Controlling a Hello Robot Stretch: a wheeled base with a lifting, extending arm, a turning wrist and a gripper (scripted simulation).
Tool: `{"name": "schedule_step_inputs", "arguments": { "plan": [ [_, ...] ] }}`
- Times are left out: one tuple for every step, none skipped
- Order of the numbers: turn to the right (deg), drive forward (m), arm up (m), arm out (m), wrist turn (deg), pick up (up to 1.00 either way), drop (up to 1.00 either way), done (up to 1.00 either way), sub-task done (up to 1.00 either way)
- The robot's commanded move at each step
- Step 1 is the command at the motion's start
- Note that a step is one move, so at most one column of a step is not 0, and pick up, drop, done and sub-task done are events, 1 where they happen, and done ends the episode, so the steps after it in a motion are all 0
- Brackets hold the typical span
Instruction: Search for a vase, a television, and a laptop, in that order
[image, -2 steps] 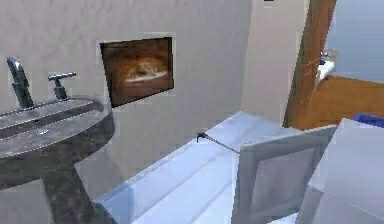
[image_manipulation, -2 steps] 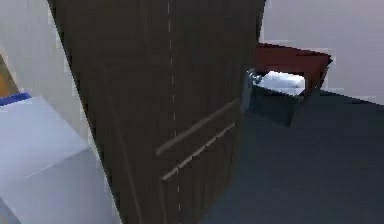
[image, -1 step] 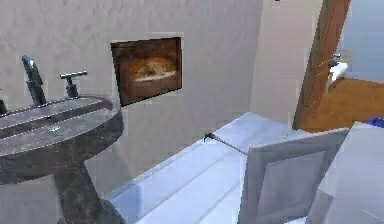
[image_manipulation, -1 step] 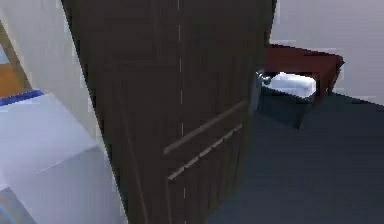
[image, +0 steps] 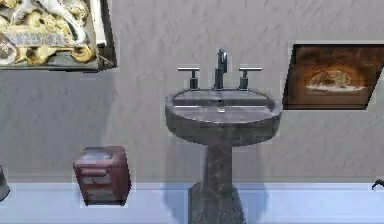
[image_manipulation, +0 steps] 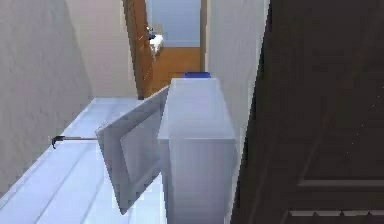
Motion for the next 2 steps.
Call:
{"name": "schedule_step_inputs", "arguments": {
  "plan": [
    [-45.0,0.0,0.0,0.0,0.0,0.0,0.0,0.0,0.0],
    [-45.0,0.0,0.0,0.0,0.0,0.0,0.0,0.0,0.0]
  ]
}}
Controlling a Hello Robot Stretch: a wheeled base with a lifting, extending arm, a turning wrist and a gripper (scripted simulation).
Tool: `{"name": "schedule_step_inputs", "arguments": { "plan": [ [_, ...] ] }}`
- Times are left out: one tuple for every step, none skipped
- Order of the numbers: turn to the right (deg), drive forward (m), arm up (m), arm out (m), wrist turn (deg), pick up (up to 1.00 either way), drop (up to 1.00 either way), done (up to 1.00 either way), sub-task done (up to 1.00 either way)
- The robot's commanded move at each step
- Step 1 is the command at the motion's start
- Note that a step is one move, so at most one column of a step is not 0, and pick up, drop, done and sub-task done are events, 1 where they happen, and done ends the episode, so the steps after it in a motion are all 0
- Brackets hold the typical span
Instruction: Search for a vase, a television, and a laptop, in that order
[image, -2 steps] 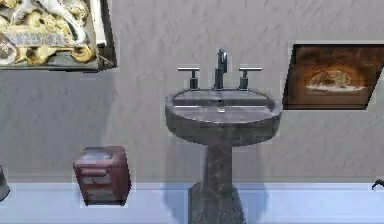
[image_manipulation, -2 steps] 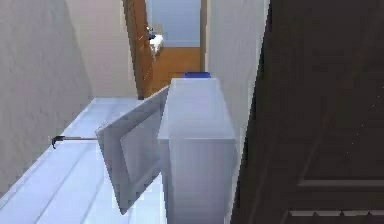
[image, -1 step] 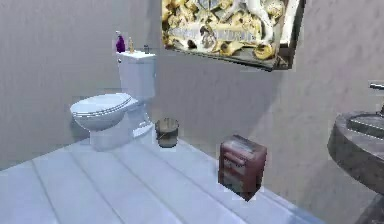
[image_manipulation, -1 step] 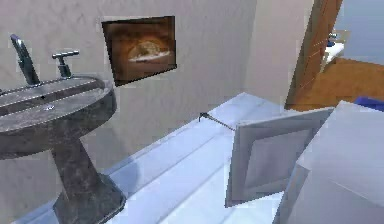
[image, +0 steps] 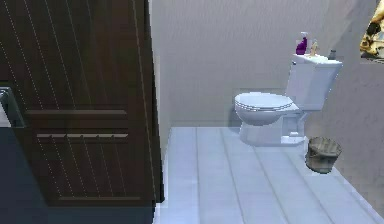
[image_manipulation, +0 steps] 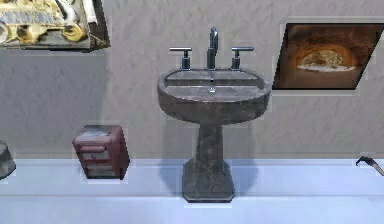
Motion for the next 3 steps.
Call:
{"name": "schedule_step_inputs", "arguments": {
  "plan": [
    [0.0,0.05,0.0,0.0,0.0,0.0,0.0,0.0,0.0],
    [45.0,0.0,0.0,0.0,0.0,0.0,0.0,0.0,0.0],
    [24.0,0.0,0.0,0.0,0.0,0.0,0.0,0.0,0.0]
  ]
}}
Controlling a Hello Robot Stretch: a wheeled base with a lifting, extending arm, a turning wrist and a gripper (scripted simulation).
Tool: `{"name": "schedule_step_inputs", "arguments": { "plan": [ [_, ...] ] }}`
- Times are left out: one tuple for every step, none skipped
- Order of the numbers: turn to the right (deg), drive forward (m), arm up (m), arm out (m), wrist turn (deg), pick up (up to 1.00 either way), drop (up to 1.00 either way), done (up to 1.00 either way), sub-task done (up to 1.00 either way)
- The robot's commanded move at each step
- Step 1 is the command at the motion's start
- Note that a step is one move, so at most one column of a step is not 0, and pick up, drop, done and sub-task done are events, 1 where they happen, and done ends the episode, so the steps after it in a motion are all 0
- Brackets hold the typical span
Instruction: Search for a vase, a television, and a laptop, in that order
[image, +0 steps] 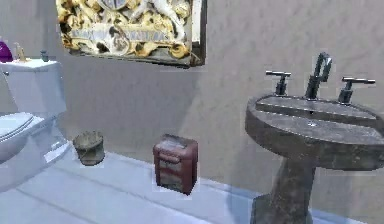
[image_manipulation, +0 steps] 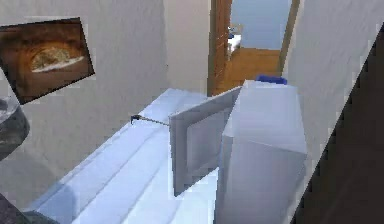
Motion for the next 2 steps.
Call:
{"name": "schedule_step_inputs", "arguments": {
  "plan": [
    [0.0,0.3,0.0,0.0,0.0,0.0,0.0,0.0,0.0],
    [45.0,0.0,0.0,0.0,0.0,0.0,0.0,0.0,0.0]
  ]
}}
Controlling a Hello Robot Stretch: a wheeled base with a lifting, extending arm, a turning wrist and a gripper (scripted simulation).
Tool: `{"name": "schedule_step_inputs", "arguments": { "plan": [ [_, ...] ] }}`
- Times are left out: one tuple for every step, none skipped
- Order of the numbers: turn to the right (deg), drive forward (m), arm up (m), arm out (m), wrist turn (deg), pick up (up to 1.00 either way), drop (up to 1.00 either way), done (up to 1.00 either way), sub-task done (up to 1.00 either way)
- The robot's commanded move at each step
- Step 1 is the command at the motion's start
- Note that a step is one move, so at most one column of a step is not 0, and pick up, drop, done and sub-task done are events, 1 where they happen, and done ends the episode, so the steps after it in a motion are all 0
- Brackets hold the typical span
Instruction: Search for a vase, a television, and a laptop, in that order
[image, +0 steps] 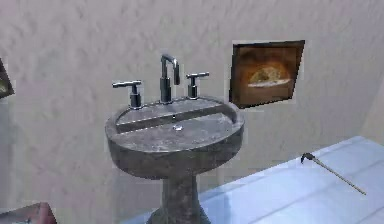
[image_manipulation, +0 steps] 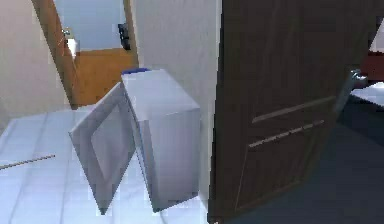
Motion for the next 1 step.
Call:
{"name": "schedule_step_inputs", "arguments": {
  "plan": [
    [45.0,0.0,0.0,0.0,0.0,0.0,0.0,0.0,0.0]
  ]
}}
